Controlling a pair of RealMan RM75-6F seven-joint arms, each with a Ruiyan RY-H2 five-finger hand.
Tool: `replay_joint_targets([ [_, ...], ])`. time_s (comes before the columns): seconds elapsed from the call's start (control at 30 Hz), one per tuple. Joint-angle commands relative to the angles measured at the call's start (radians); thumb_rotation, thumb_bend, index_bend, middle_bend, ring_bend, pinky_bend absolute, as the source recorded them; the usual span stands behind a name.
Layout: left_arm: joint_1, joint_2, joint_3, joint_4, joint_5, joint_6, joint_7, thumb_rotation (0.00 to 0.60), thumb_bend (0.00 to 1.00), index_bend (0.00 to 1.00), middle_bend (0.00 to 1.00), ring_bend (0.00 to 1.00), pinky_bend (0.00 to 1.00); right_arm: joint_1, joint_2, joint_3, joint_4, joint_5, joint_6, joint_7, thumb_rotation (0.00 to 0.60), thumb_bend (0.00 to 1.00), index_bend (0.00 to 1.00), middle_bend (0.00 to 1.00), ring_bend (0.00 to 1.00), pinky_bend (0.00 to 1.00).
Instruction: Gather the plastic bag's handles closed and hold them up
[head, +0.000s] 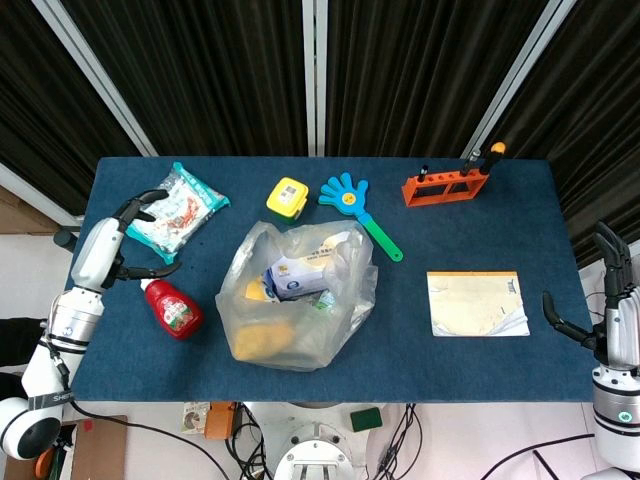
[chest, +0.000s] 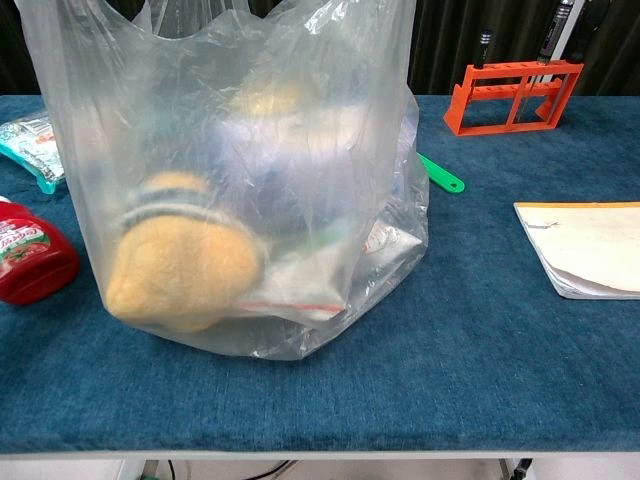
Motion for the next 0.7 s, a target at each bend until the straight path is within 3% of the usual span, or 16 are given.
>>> replay_joint_targets([
  [0.03,-0.007,0.008,0.003,0.001,-0.005,-0.028,-0.049,0.572,0.03,0.19,0.21,0.16,0.34,0.01,-0.037,0.01,0.056,0.026,0.017,0.095,0.6,0.38,0.0,0.02,0.0,0.0],
  [0.23,-0.003,0.032,0.013,-0.002,0.008,-0.045,-0.117,0.553,0.03,0.2,0.23,0.18,0.34,0.004,-0.045,0.013,0.084,0.045,0.03,0.131,0.6,0.38,0.0,0.02,0.0,0.0],
  [0.43,-0.009,0.078,0.033,-0.059,-0.013,-0.103,-0.129,0.491,0.03,0.21,0.25,0.18,0.34,-0.007,-0.02,0.007,0.062,0.045,0.039,0.145,0.6,0.37,0.0,0.03,0.0,0.0],
  [0.6,-0.025,0.142,0.033,-0.142,-0.076,-0.194,-0.177,0.364,0.03,0.25,0.28,0.18,0.34,-0.026,0.018,0.002,0.01,0.028,0.066,0.147,0.6,0.37,0.0,0.02,0.0,0.0],
  [0.7,-0.041,0.178,0.029,-0.175,-0.099,-0.248,-0.205,0.248,0.03,0.26,0.29,0.2,0.34,-0.034,0.039,0.006,-0.018,0.018,0.086,0.135,0.6,0.37,0.0,0.02,0.0,0.0],
])
